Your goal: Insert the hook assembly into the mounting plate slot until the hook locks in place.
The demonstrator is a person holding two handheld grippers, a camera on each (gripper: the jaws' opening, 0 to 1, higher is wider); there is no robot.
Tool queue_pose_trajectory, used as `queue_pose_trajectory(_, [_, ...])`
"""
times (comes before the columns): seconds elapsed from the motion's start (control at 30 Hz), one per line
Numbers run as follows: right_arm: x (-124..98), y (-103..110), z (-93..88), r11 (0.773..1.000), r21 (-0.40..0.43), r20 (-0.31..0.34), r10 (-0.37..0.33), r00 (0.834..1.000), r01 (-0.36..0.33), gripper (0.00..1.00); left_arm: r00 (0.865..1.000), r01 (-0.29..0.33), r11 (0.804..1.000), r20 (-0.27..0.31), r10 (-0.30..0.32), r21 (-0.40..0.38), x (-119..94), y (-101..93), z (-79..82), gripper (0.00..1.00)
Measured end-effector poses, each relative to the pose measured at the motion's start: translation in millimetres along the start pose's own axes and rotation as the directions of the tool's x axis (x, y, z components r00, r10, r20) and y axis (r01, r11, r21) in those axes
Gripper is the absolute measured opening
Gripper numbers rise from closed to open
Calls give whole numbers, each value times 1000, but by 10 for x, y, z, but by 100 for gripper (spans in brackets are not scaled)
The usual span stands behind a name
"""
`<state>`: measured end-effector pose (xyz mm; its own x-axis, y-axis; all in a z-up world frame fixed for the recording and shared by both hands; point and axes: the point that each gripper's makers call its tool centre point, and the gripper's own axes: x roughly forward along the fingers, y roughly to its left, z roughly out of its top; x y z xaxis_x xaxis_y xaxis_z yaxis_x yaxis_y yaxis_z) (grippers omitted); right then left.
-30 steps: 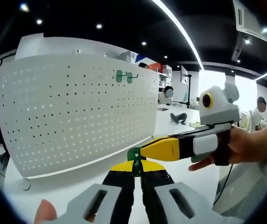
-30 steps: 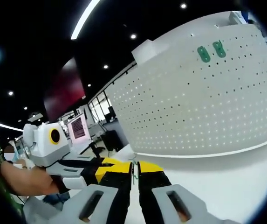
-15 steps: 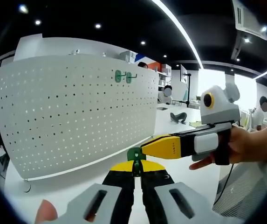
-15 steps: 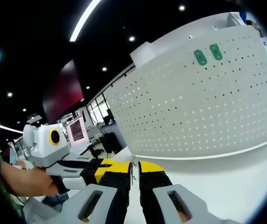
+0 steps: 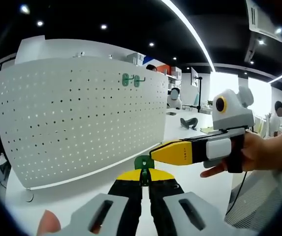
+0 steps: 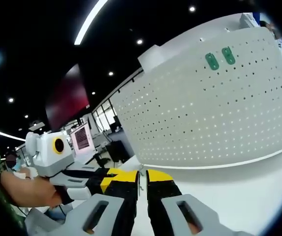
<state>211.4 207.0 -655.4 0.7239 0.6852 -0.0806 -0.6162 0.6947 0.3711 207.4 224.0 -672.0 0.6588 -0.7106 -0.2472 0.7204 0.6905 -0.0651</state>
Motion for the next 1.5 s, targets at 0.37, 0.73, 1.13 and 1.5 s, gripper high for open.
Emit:
queue_pose_trajectory(0.37, [-6,21,4,1000,-1,1,2,1000,-2,4,1000,0,1000,-2,0,-1,-16,-1,0,4])
queue_pose_trajectory(0.73, [-11,8,49,1000,-3,15,-4,1000,4,4,1000,-2,1000,6,2,-1,-19,14,38,3])
queue_pose_trajectory(1.13, [-87,-140,135,999,10,52,-50,997,49,4,999,-27,1000,44,27,-5,-21,101,236,3])
queue_pose_trajectory(1.5, [-90,-162,98,998,2,42,-61,997,61,4,992,-63,998,106,62,9,-20,181,552,3])
